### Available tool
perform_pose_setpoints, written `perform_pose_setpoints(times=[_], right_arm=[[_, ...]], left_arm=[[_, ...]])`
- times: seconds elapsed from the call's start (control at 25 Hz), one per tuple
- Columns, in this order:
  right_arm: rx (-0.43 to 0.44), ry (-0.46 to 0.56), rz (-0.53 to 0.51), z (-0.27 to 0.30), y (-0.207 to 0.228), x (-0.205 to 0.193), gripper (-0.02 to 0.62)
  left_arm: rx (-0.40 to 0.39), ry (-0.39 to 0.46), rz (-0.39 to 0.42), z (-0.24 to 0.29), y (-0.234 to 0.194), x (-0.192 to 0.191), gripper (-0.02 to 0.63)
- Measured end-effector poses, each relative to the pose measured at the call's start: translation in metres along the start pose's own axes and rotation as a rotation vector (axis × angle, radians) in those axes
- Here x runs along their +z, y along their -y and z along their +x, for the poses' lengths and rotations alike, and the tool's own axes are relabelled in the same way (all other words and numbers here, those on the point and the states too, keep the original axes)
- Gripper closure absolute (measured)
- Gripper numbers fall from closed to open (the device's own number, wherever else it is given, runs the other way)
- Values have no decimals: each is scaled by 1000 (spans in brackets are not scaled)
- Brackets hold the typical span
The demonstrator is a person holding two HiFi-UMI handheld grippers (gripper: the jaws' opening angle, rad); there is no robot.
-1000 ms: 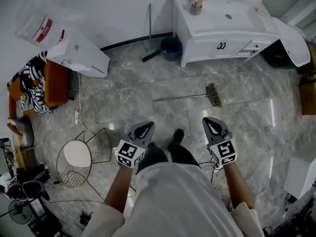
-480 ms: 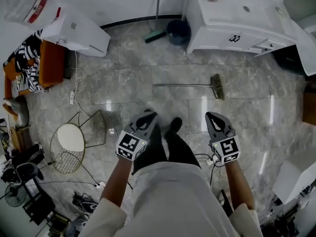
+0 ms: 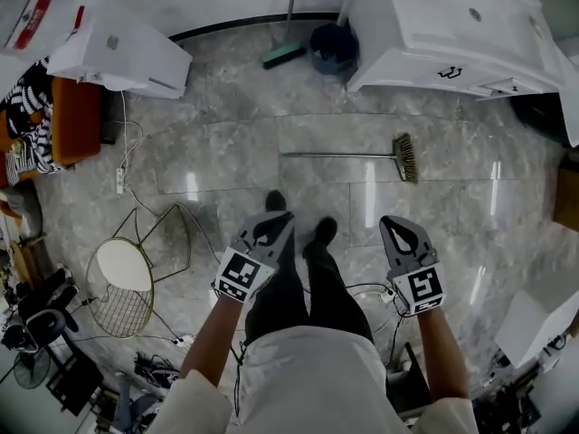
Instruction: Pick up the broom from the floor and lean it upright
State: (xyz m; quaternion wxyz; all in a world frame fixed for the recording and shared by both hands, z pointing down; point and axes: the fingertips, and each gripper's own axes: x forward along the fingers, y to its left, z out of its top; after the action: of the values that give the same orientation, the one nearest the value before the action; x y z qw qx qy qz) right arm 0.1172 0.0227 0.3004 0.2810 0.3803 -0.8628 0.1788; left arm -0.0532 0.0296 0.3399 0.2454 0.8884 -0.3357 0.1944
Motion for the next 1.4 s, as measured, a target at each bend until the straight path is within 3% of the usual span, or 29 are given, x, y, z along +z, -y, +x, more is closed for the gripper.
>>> perform_pose_setpoints(times=[0.2, 0.76, 1.08, 1.4], right_arm=[[34, -43, 27, 64, 4, -15, 588], [87, -122, 66, 236, 21, -114, 584], [149, -173, 78, 314, 19, -190, 577], [154, -206, 90, 386, 20, -272, 565]], left_arm=[[-2, -11, -29, 24, -46, -27, 591], [-25, -46, -85, 115, -138, -139, 591], [-33, -75, -129, 170, -164, -215, 591], [-25, -90, -138, 211, -193, -302, 591]])
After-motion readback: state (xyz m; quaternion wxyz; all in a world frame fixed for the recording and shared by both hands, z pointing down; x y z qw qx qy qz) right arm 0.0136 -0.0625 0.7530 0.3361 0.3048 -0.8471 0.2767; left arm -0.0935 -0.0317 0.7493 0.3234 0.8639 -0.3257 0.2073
